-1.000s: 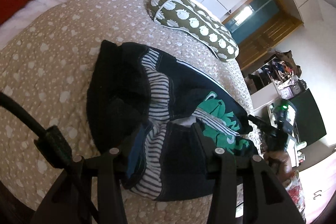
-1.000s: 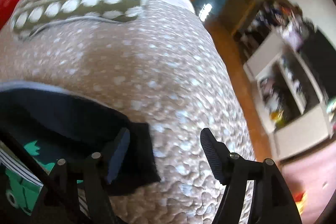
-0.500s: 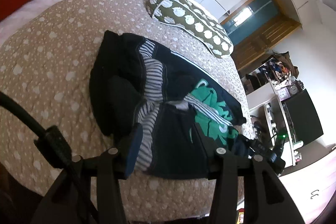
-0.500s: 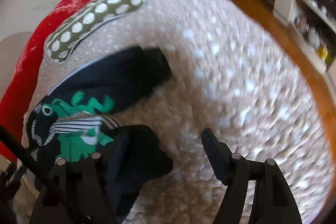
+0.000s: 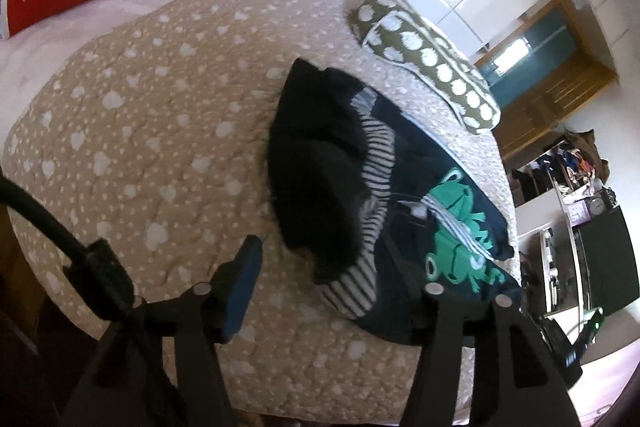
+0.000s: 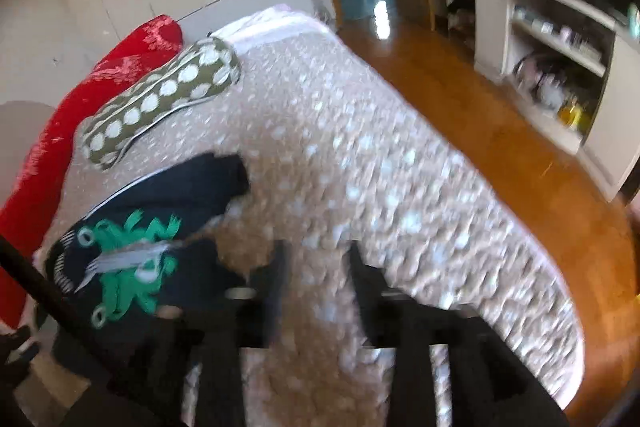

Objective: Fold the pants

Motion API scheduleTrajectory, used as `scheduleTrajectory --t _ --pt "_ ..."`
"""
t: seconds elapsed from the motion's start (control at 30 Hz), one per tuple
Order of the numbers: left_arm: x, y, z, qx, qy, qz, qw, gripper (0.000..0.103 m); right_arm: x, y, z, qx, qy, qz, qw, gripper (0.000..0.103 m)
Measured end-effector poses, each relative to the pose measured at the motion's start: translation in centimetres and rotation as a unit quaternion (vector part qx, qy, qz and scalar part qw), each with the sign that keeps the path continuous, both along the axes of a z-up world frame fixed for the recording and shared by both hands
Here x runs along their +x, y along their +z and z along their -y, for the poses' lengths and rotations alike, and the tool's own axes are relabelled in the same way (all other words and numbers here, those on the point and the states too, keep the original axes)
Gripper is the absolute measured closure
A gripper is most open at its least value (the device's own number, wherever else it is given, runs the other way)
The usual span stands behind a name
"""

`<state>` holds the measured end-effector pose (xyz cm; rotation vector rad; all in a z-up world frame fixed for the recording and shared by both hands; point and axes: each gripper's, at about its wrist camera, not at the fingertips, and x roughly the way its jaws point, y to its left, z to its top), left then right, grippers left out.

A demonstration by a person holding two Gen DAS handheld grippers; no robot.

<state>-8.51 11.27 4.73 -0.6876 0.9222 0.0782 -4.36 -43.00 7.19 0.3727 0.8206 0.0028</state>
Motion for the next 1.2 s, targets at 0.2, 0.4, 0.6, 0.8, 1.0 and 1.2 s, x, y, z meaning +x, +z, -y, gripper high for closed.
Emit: scheduleTrajectory --t 0.2,0.4,0.6,0.8,1.0,1.2 --pt "2.6 -2.2 1.4 -0.004 -0.026 -0.026 0.9993 0.038 -0.5 -2.7 -0.8 0.088 0.039 -0.008 0.995 0.039" --pt "3.7 -2.2 1.7 0.017 -0.039 -0.043 0.9982 0.088 0.7 -4.0 -1.4 0.131 0.045 -0.010 0.990 0.039" --pt "2.4 -0.8 -0.3 0.029 -0.012 -0.036 0.9989 0.089 3.0 -5.0 -3.2 0.157 0.046 -0.005 0.987 0.037" --pt "2.0 -2.2 -0.8 0.012 -0.004 -0.049 0.9987 0.087 4.2 -5.4 -6.4 0.200 0.097 -0.009 0.975 0.074" --pt "1.6 -1.6 -0.7 0.023 -0.001 -0.041 0.9989 0.085 3.0 -4.1 -6.3 0.182 0.098 0.004 0.978 0.090" --pt "1.2 -2.5 -1.0 0.005 0.004 -0.048 0.9988 0.079 1.4 -4.0 -2.9 0.139 0.033 -0.005 0.990 0.090"
